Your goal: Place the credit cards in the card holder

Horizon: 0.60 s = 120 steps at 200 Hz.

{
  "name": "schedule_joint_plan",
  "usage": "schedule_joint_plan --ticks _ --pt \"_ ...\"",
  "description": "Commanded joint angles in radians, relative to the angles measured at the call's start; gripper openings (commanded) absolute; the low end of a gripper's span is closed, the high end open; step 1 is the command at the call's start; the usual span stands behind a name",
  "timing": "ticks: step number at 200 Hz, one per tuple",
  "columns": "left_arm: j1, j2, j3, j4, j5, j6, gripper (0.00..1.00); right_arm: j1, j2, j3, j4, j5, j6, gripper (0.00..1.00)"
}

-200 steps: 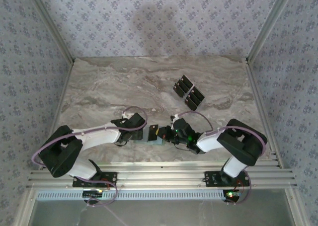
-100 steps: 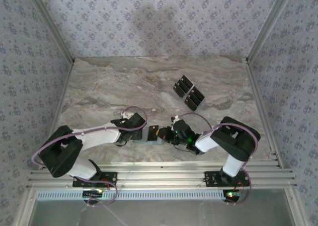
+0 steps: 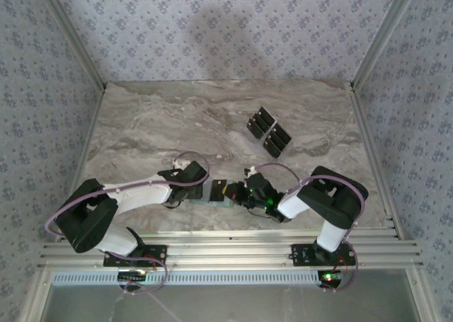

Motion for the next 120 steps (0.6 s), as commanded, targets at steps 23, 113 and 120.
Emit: schedule_joint_plan --ticks 23,113,120 --pt "-0.015 0.021 -0.037 -0.056 0.060 0.014 0.98 0.012 0.071 0.010 0.031 -0.042 0.004 0.00" --pt "-0.015 0.021 -0.043 -0.050 0.066 0.007 0.98 -0.028 0.106 0.034 0.002 -0.135 -0.006 0.00" --pt "-0.016 0.021 -0.045 -0.047 0.066 0.005 0.98 -0.037 0.104 0.032 -0.009 -0.140 -0.009 0.00"
